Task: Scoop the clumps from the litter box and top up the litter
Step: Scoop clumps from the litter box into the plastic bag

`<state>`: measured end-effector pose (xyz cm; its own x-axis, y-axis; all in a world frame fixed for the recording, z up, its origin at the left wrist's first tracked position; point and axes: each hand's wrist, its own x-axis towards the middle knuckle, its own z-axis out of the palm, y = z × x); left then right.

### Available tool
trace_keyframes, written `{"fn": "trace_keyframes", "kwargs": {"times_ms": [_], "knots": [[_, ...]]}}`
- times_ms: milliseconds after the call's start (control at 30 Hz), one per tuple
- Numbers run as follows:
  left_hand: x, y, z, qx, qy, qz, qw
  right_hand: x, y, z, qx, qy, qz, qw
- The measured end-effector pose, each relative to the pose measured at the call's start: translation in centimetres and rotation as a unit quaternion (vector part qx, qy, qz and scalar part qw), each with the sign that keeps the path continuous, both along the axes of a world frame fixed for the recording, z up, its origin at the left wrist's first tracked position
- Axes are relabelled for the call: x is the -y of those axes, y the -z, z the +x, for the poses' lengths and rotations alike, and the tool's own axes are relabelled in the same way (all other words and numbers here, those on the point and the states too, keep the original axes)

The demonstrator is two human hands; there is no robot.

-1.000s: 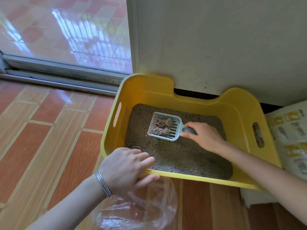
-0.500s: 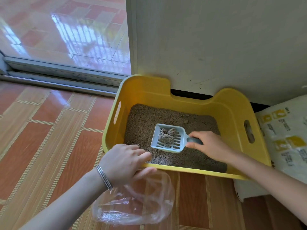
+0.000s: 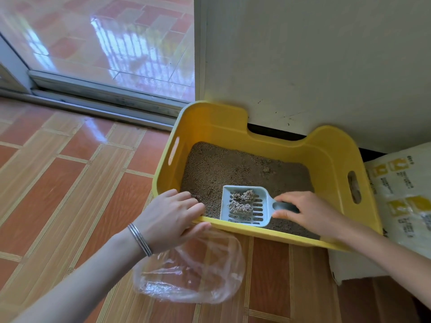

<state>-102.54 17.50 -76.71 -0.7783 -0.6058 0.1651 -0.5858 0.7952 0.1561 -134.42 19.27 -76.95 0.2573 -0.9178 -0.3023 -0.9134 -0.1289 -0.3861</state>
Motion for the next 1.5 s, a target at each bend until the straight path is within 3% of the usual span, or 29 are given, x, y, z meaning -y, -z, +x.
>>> {"fn": "trace_keyframes", "kwargs": {"times_ms": [500,833,1133,1333,1500], "knots": [[-2.4,-0.1,3.1,-0.037,-0.067,-0.015,0.997,-0.5,-3.8,0.9,0.051,-0.016,-0.033,0.998],[-5.7,0.2,6.7,-0.052,-0.197,-0.010,0.979,-2.8,-7.5,4.4,0.104,-0.084,-0.082,0.988],[-9.2,6.8,8.7,0.022,-0.291,0.198,0.936,-6.4,-5.6,8.2,0.079,-0.160,-0.045,0.983],[-9.4,8.3,8.8,0.054,-0.320,0.222,0.919,-8.9,-0.1,10.6,0.055,-0.095,0.023,0.994],[-9.0,8.2,8.8,0.017,-0.303,0.242,0.922,-8.7,3.1,12.4,0.037,-0.058,0.068,0.995]]}}
